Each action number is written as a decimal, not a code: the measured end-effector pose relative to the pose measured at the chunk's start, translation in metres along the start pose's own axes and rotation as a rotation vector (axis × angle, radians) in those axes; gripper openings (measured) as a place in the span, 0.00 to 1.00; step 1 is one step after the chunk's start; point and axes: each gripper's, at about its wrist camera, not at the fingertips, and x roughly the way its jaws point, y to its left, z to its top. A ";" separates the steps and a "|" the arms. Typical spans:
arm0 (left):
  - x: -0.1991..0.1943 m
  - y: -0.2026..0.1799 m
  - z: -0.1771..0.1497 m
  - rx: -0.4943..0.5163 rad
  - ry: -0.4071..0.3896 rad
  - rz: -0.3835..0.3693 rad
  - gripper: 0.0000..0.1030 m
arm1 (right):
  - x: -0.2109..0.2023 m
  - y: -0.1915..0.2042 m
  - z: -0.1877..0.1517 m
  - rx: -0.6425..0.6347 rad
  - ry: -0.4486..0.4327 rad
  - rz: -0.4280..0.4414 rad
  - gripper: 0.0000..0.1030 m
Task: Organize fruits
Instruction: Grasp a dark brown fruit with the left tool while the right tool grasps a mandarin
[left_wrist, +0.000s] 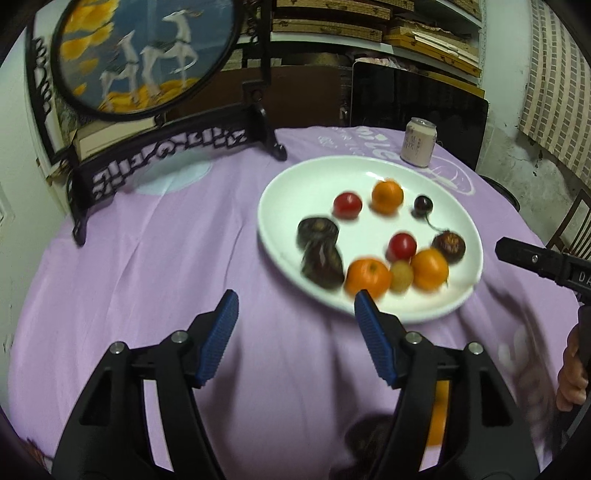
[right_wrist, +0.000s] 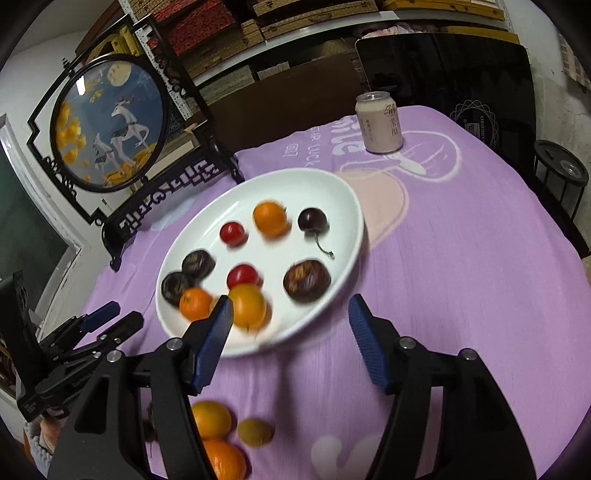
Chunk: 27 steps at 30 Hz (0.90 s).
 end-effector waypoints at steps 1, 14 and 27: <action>-0.006 0.002 -0.007 -0.001 0.002 0.001 0.66 | -0.004 0.002 -0.005 -0.007 0.000 0.001 0.64; -0.042 -0.031 -0.065 0.185 0.007 -0.036 0.78 | -0.034 0.010 -0.041 -0.068 -0.025 -0.022 0.82; -0.020 -0.036 -0.073 0.221 0.064 0.018 0.91 | -0.035 0.008 -0.041 -0.052 -0.026 -0.019 0.82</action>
